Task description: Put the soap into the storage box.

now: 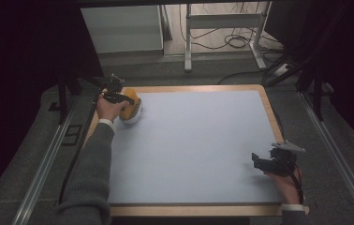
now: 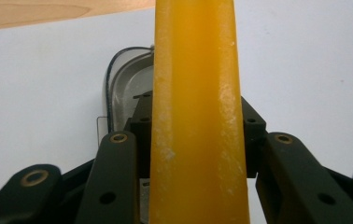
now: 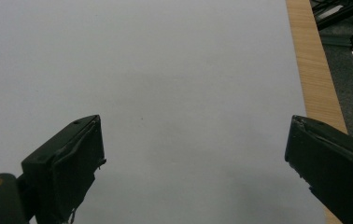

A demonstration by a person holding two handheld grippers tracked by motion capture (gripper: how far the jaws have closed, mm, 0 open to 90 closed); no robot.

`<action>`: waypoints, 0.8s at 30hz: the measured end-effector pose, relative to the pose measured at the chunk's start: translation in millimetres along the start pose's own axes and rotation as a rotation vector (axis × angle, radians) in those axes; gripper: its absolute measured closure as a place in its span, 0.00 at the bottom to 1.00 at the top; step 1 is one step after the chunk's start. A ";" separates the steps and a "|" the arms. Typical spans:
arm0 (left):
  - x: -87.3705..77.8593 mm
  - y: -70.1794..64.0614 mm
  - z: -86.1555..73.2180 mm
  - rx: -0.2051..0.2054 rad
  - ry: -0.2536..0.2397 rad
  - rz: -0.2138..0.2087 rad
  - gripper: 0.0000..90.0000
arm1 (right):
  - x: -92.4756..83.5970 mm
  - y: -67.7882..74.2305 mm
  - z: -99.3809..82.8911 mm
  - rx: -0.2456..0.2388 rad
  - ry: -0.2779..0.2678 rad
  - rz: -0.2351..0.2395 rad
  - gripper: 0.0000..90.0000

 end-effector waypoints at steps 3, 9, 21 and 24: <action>3.3 -0.1 -2.4 -0.008 0.001 -0.001 0.68 | 0.1 0.4 0.3 -0.003 -0.002 0.000 0.05; 2.7 -0.5 -1.0 -0.016 -0.020 -0.005 0.62 | 0.1 1.0 0.0 -0.003 -0.002 0.001 0.05; -17.8 -4.0 5.1 -0.009 -0.062 -0.013 0.24 | 0.1 2.9 0.4 -0.010 -0.002 0.005 0.05; -26.2 -5.5 6.4 0.002 -0.082 -0.022 0.22 | -0.1 3.8 0.8 -0.011 -0.003 0.004 0.05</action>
Point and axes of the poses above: each handheld gripper's, and its own axes: x roughly forward along the jaws, z roughly out of its top, y roughly to its left, the point moved 4 cm from there along x, roughly forward along the jaws, and after that the axes turned 15 degrees about -y, right-handed, at the moved point
